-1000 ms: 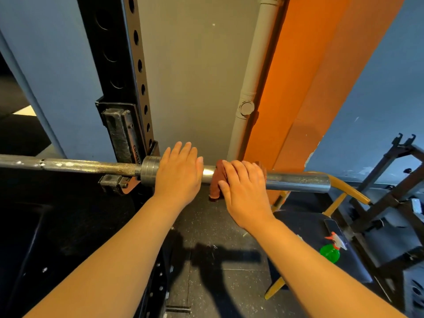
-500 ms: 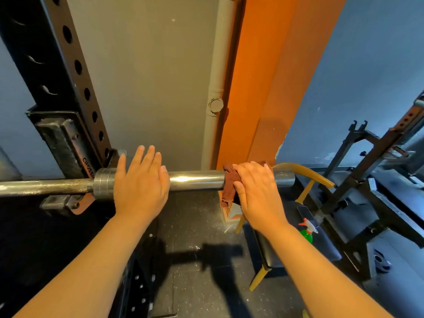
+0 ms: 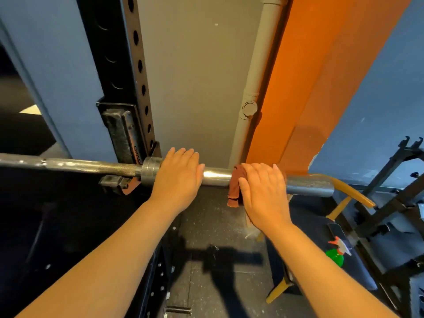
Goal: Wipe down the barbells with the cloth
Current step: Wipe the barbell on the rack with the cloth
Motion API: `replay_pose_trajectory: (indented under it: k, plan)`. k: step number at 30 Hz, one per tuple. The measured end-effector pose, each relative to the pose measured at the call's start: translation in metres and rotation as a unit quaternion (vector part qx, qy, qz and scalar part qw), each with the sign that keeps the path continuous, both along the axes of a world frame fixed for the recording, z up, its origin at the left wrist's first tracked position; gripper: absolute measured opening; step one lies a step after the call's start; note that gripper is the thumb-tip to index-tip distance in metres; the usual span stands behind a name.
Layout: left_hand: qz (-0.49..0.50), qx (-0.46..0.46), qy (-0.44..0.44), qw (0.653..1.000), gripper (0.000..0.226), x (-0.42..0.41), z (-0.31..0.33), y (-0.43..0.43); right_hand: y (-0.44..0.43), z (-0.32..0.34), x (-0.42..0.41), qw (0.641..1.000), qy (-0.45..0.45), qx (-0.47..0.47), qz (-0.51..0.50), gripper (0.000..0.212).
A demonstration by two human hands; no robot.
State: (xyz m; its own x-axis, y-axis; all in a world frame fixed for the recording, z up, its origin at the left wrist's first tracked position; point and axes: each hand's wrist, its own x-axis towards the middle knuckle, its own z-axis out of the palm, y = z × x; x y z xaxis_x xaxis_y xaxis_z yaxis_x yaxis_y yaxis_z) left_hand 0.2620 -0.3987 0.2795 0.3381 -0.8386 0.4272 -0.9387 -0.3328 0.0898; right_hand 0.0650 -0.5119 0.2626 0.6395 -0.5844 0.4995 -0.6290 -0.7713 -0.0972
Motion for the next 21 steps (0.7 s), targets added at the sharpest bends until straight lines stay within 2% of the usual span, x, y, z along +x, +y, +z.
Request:
replay_pose_trajectory:
  k: [2,5,9,12,16,19,21]
  plan:
    - [-0.023,-0.017,0.008,1.0,0.057,0.001,-0.007,0.015,-0.002,0.005,0.004,0.999,-0.026,0.005,-0.024,0.049]
    - [0.007,-0.04,0.018,0.999,0.056,0.0,-0.019,0.044,0.02,0.003,0.033,0.999,-0.028,0.008,-0.035,0.048]
    - [0.055,-0.046,0.067,0.995,0.059,0.002,-0.029,0.075,0.048,0.002,0.071,0.995,0.04,-0.036,0.087,0.061]
    - [0.079,-0.033,0.115,0.99,0.069,0.002,-0.032,0.086,0.041,0.011,0.076,0.987,0.075,-0.071,0.127,0.059]
    - [0.111,-0.006,0.124,0.986,0.074,-0.003,-0.037,0.09,0.052,0.013,0.103,0.992,0.02,-0.029,0.125,0.041]
    - [0.112,-0.02,0.152,0.982,0.073,-0.009,-0.03,0.089,0.072,0.009,0.129,0.976,-0.039,0.037,0.21,0.033]
    - [0.116,-0.017,0.12,0.986,0.066,-0.009,-0.024,0.092,0.068,0.005,0.125,0.965,-0.049,0.047,0.253,0.037]
